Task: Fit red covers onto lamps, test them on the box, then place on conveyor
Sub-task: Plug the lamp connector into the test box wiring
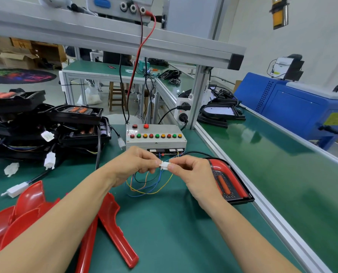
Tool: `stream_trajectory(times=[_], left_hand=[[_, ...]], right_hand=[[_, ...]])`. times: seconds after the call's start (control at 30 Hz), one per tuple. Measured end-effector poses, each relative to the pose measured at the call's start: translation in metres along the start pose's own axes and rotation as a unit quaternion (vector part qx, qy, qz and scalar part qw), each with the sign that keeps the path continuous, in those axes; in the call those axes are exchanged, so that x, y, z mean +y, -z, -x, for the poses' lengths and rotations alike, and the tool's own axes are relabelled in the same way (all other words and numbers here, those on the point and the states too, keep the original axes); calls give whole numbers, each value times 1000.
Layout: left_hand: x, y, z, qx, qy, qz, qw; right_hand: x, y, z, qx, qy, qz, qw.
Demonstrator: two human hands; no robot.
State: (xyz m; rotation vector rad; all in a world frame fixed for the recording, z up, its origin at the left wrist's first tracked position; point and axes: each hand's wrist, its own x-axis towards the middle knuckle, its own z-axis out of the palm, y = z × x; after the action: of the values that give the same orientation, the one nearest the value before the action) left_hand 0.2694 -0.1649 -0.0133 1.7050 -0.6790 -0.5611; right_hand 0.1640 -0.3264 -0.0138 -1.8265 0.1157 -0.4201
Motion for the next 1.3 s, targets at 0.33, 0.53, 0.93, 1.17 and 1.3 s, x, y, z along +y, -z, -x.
stream_trajectory(times=[0.33, 0.53, 0.93, 1.17, 1.3], left_hand=[[13, 17, -62, 139, -14, -341, 930], [7, 36, -115, 14, 104, -564, 819], [-8, 72, -142, -7, 119, -508, 853], [-7, 85, -147, -27, 124, -503, 855], [-8, 79, -146, -40, 142, -518, 842]], right_hand=[[-11, 67, 3, 71, 0, 347, 935], [3, 91, 14, 25, -97, 402, 910], [35, 106, 13, 70, -191, 235, 950], [49, 127, 11, 21, -273, 6, 962], [58, 127, 16, 16, -278, -72, 958]])
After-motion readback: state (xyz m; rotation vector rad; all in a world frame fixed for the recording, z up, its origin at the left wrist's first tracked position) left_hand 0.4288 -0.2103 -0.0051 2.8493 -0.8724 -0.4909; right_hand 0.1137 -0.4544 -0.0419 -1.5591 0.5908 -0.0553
